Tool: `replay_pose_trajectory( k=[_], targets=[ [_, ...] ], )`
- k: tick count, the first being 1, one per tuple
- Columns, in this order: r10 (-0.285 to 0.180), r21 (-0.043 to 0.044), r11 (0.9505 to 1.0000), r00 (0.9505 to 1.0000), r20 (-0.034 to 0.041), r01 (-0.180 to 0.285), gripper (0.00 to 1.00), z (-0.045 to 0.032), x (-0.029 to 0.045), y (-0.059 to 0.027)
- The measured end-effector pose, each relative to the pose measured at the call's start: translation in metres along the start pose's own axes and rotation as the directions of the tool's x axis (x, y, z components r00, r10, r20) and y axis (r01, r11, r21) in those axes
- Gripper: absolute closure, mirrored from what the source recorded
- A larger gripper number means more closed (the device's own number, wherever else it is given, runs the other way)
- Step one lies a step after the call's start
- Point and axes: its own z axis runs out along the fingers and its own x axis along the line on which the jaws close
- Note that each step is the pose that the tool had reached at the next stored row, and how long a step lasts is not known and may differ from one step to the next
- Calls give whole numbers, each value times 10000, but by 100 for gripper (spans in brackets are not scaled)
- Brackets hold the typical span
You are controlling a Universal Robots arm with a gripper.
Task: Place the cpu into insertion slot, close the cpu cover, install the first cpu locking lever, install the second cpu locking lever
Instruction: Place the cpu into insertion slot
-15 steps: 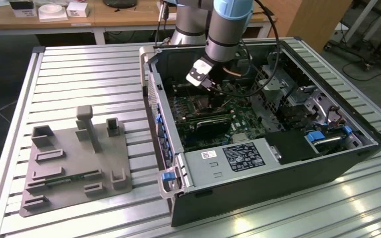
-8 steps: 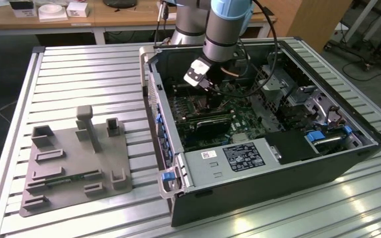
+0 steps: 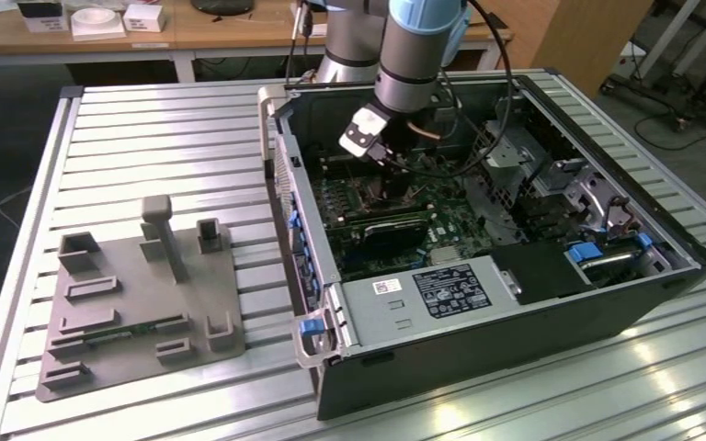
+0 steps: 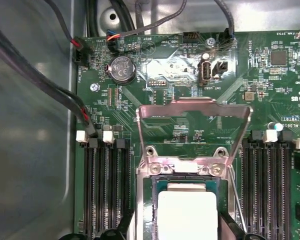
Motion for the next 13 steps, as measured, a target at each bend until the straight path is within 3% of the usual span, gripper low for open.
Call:
replay_pose_trajectory(
  k=[13],
  targets=[
    [2, -1, 10000, 10000, -1, -2, 26, 1, 10, -17]
  ],
)
